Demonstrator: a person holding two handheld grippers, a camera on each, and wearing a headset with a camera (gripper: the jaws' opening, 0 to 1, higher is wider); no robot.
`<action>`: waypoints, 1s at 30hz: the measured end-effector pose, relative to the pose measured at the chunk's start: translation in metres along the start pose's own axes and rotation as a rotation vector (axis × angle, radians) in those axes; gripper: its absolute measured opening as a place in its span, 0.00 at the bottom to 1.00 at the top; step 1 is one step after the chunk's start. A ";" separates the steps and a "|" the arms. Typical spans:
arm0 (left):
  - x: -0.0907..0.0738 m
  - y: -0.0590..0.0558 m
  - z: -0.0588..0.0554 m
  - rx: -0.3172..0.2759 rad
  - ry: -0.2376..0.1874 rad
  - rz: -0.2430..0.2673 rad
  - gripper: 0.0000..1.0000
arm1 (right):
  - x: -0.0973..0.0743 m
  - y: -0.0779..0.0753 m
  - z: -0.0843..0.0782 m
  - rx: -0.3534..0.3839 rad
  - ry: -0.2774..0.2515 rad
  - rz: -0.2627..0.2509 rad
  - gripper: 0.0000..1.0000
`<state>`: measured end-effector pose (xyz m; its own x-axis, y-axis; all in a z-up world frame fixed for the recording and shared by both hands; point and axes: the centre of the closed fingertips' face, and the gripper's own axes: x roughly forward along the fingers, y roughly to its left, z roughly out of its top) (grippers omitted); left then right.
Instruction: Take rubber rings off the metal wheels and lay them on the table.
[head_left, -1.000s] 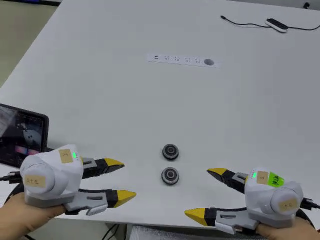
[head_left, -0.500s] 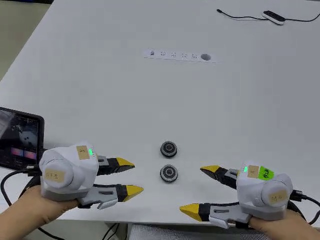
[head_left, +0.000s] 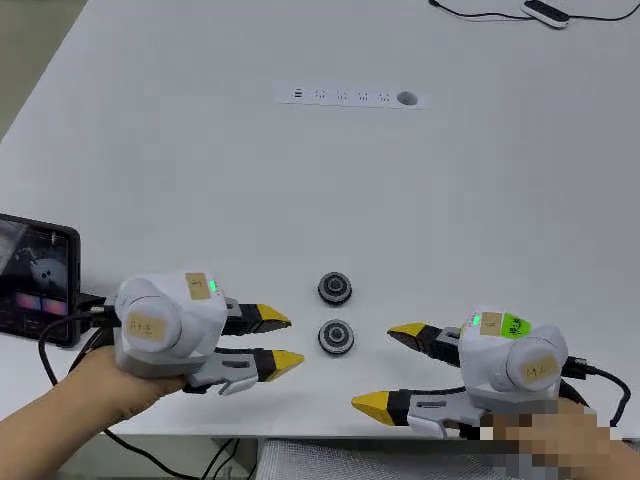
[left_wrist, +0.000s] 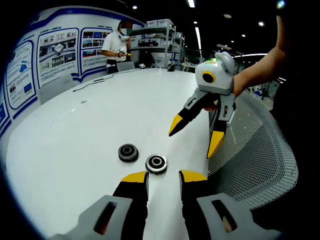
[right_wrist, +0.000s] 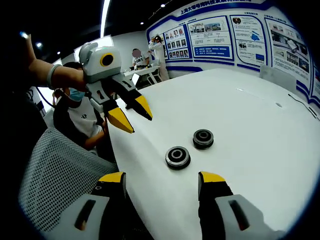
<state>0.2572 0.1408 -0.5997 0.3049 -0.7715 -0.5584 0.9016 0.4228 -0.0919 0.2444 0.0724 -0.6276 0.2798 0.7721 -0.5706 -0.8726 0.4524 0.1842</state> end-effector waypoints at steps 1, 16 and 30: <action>0.001 0.000 0.000 0.005 0.002 0.000 0.26 | 0.000 0.000 0.000 0.001 0.000 0.000 0.59; 0.025 0.005 -0.006 0.105 0.108 0.004 0.14 | 0.012 0.002 0.002 0.039 -0.014 0.015 0.58; 0.050 0.008 -0.006 0.155 0.159 0.007 0.12 | 0.014 -0.001 0.000 0.073 -0.024 0.013 0.57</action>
<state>0.2780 0.1086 -0.6336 0.2705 -0.6787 -0.6828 0.9397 0.3403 0.0340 0.2493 0.0825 -0.6361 0.2787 0.7882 -0.5487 -0.8449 0.4729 0.2500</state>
